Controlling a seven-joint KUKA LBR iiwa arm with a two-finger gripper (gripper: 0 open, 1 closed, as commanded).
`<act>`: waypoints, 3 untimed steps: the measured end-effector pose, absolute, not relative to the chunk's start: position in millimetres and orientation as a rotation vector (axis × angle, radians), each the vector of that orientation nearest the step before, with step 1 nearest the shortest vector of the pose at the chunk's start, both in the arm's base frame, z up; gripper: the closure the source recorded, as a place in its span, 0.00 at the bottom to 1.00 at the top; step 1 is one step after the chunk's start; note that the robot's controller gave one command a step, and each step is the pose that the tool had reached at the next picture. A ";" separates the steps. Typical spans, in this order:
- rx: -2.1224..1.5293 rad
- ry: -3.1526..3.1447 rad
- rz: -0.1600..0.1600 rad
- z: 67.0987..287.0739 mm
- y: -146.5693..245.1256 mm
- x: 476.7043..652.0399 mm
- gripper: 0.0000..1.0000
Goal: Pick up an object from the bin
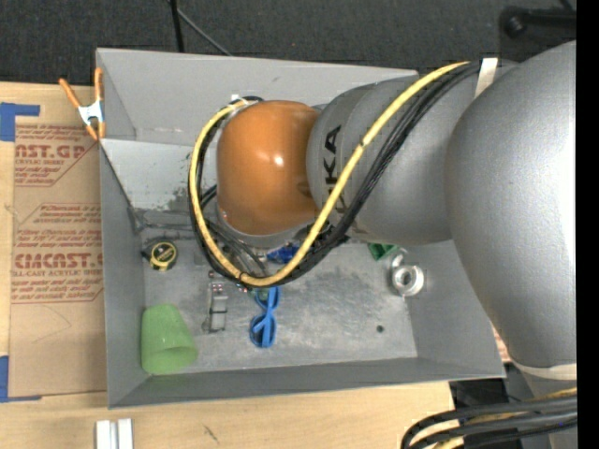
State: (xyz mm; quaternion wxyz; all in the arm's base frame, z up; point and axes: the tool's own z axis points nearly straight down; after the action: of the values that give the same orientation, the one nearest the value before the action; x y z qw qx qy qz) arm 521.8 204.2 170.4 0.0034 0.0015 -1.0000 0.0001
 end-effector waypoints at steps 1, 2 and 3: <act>0.442 -3.108 0.019 68.8 237.0 488.2 0.00; 0.166 -3.138 -0.001 100.0 243.1 480.1 0.00; 0.197 -3.136 -0.001 99.3 247.2 484.5 0.00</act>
Offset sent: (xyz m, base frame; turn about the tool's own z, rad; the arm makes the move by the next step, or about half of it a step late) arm -0.0354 0.0390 -0.1004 -0.2799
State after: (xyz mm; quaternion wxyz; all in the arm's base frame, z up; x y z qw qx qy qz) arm 484.5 247.2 99.3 -0.0001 0.0628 -0.9980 -0.0003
